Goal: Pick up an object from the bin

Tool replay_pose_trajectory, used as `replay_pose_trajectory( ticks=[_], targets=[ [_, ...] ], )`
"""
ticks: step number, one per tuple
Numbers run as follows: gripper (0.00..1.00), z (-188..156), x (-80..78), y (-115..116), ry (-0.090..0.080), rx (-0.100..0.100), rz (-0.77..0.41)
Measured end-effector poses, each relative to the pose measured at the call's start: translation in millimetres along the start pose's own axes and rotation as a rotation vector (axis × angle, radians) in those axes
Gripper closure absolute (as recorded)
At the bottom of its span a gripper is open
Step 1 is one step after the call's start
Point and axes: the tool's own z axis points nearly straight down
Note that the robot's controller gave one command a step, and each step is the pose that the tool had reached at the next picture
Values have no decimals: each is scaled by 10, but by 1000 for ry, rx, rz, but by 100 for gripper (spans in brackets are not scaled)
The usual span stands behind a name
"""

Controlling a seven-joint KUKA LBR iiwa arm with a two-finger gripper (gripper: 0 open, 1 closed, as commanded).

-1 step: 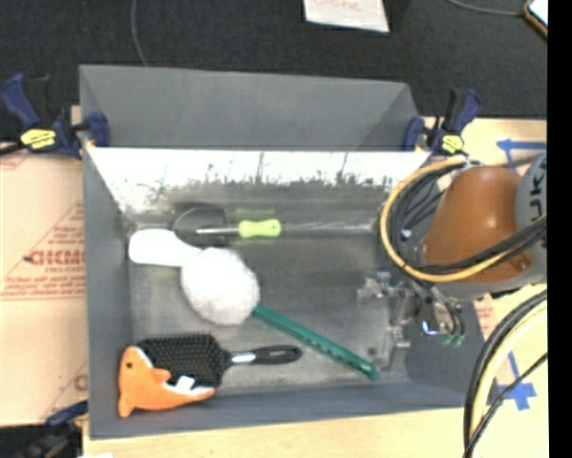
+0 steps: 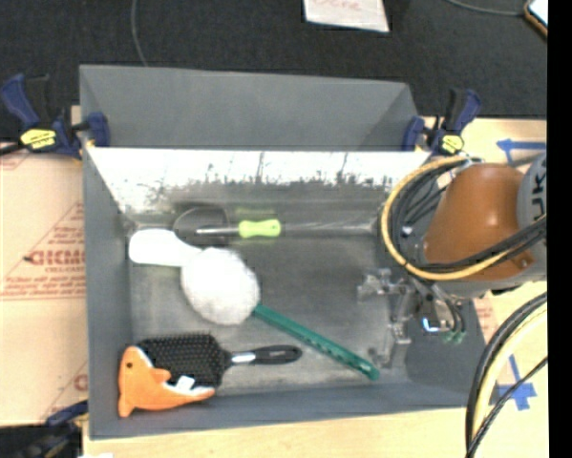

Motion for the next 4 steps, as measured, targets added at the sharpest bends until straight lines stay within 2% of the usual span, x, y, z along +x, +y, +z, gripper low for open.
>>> replay_pose_trajectory(
  ticks=[1, 2, 3, 4],
  targets=[
    [0, 684, -343, 779, 2, -3, -112],
    [0, 162, -274, 900, -10, 1, 37],
    [0, 379, -273, 1217, 0, -2, -190],
    [0, 673, 16, 1799, -11, 0, -7]
  ],
)
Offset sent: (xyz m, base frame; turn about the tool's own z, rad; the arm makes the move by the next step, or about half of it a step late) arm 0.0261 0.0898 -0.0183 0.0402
